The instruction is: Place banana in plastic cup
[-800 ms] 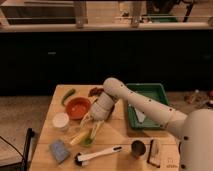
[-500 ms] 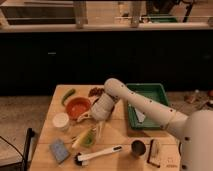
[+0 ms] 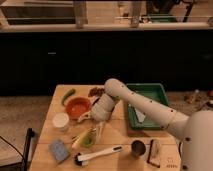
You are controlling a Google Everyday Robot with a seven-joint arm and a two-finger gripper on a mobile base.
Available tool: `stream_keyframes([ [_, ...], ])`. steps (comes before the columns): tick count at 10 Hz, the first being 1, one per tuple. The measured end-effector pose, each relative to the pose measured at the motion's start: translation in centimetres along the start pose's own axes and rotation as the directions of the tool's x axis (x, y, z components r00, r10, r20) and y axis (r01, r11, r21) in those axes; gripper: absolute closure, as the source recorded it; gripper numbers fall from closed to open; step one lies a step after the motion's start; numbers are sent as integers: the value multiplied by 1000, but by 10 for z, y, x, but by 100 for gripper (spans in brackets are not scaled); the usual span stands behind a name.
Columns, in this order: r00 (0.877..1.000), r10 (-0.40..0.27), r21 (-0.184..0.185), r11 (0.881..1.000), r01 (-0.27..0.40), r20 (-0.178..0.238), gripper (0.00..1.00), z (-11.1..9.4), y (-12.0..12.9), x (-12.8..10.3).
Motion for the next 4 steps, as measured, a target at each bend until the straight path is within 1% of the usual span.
stream_keyframes([
  [3,999,3,12,1000,-3,-36,20,-1,3,0],
  [4,999,4,16,1000,-3,-40,20,-1,4,0],
])
